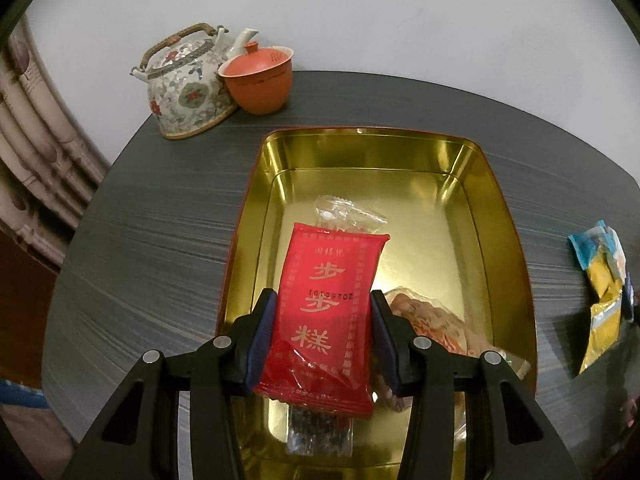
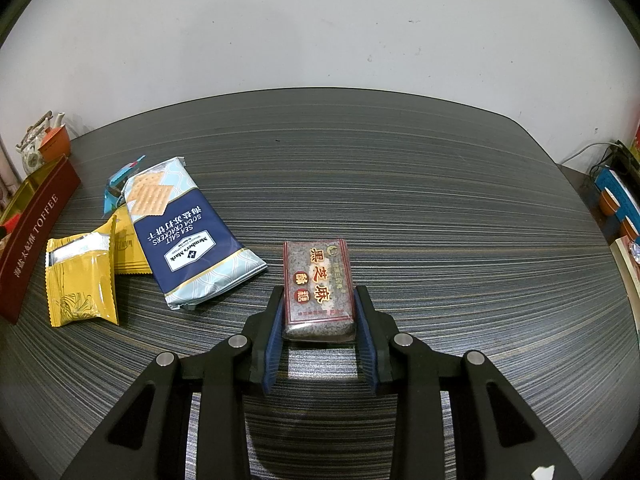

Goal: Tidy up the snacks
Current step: 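Carry the red packet into the gold tin and open the left gripper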

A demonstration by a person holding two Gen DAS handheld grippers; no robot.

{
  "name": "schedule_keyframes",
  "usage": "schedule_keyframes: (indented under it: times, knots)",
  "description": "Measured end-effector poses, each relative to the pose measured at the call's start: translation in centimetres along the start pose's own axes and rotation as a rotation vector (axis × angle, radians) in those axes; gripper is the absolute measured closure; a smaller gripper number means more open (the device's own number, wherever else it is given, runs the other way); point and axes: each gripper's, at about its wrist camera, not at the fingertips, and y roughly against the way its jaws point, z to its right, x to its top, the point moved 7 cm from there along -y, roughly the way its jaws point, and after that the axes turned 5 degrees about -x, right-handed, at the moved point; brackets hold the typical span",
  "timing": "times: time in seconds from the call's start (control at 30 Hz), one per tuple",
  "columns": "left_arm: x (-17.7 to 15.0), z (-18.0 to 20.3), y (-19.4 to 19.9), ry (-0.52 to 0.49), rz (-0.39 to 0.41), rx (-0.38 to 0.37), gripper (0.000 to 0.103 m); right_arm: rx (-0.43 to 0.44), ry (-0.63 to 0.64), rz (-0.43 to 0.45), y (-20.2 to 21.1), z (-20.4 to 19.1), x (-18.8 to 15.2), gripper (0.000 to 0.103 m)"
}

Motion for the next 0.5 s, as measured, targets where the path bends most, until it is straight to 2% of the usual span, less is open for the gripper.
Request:
schedule_keyframes:
  times: [0.3, 0.5]
  knots:
    - [0.06, -0.13, -0.37, 0.006, -0.016, 0.005, 0.056, 0.0, 0.0, 0.0, -0.04, -0.03, 0.0, 0.072]
    - [-0.06, -0.69, 0.33, 0.053, -0.014, -0.031, 0.054, -0.001, 0.0, 0.0, -0.01, -0.1, -0.06, 0.072]
